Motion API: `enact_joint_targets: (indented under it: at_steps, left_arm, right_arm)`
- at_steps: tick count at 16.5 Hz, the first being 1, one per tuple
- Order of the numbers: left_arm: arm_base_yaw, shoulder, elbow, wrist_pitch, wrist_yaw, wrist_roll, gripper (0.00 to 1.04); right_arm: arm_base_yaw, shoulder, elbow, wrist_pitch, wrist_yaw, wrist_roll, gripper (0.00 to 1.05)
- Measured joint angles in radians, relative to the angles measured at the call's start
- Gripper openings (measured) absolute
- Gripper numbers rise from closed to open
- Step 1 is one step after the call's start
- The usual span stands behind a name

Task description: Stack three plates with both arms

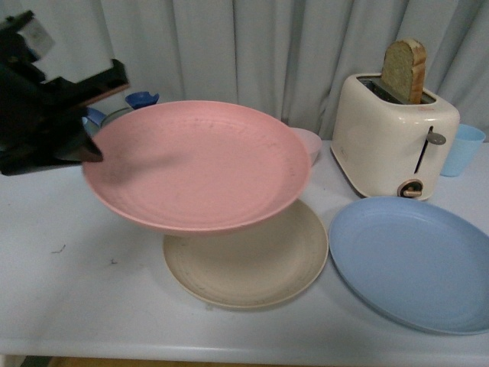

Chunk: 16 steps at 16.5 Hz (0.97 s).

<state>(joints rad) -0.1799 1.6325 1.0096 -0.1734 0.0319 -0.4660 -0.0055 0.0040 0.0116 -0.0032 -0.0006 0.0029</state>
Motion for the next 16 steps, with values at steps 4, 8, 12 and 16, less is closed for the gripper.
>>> enact_joint_targets:
  at_steps: [4,8,12,16]
  left_arm:
    - [-0.101,0.211,0.043,0.086,-0.040,-0.033,0.02]
    - [-0.089,0.314,0.092,0.122,-0.039,-0.024,0.02]
    - [-0.080,0.325,0.095,0.156,-0.012,-0.008,0.21]
    - [-0.095,0.253,0.040,0.206,-0.034,0.024,0.68]
  right_arm:
    - [0.000,0.000,0.000,0.000,0.000,0.000,0.98]
    - [0.000,0.000,0.000,0.000,0.000,0.000,0.98]
    - [0.000,0.000,0.000,0.000,0.000,0.000,0.98]
    - [0.000,0.000,0.000,0.000,0.000,0.000,0.98]
